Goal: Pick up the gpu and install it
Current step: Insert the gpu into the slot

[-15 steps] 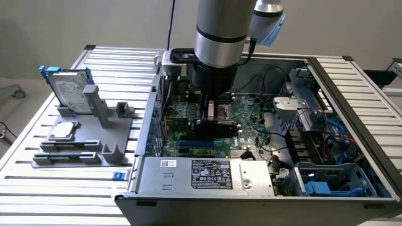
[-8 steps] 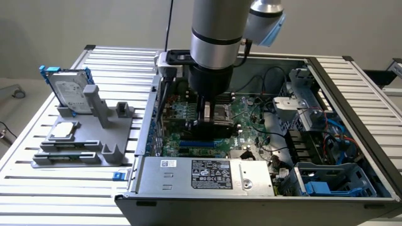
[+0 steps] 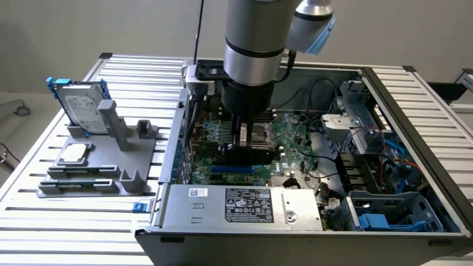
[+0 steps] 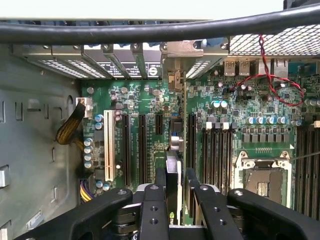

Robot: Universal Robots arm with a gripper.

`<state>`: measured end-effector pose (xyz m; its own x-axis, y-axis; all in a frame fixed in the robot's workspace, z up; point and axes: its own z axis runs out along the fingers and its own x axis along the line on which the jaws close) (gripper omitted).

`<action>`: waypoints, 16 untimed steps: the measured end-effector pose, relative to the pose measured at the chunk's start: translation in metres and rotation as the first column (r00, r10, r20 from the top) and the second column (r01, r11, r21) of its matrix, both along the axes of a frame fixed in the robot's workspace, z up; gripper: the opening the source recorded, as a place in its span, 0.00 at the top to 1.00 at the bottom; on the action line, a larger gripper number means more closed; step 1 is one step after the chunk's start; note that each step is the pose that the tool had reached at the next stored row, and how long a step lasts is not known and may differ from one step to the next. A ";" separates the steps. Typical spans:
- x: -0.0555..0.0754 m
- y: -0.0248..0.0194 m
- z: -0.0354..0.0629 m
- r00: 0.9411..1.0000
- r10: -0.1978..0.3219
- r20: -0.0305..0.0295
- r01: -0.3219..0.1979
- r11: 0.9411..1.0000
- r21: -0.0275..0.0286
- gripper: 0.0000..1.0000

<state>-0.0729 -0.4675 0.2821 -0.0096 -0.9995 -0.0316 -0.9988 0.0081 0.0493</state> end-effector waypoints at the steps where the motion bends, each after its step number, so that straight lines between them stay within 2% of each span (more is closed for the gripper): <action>1: 0.000 0.0000 -0.0007 1.000 0.000 0.000 0.000 1.000 0.000 0.74; 11: -0.001 -0.0004 -0.0050 1.000 0.001 -0.002 -0.001 1.000 0.005 0.74; 16: -0.001 -0.0006 -0.0088 1.000 0.002 -0.006 -0.002 1.000 0.008 0.74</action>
<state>-0.0744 -0.4681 0.2733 -0.0075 -0.9992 -0.0395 -0.9984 0.0053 0.0555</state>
